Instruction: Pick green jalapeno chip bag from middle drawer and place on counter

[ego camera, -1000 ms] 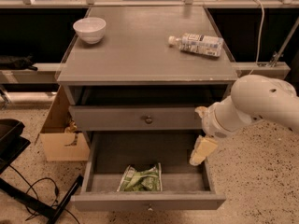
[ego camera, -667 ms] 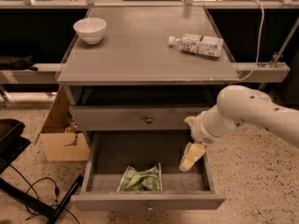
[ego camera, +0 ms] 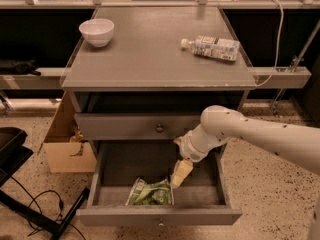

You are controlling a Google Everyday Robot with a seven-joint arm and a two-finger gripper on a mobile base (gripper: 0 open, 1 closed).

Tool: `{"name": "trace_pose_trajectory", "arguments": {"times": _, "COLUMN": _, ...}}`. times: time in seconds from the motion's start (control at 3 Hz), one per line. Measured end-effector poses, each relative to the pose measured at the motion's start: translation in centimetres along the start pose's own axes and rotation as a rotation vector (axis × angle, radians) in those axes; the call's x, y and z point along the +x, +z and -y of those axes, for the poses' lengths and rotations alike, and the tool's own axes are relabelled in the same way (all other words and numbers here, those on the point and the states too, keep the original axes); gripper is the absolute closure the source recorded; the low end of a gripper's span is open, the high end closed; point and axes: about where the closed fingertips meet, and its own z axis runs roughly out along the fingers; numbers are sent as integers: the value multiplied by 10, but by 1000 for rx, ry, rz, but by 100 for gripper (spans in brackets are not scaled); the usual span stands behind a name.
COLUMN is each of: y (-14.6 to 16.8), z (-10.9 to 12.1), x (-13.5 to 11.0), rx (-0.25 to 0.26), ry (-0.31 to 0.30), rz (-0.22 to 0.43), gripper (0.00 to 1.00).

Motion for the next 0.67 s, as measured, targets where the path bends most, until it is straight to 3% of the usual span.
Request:
{"name": "trace_pose_trajectory", "arguments": {"times": 0.33, "y": 73, "z": 4, "x": -1, "rx": -45, "ry": -4, "rz": -12, "gripper": 0}}
{"name": "trace_pose_trajectory", "arguments": {"times": 0.67, "y": 114, "z": 3, "x": 0, "rx": -49, "ry": -18, "rz": -16, "gripper": 0}}
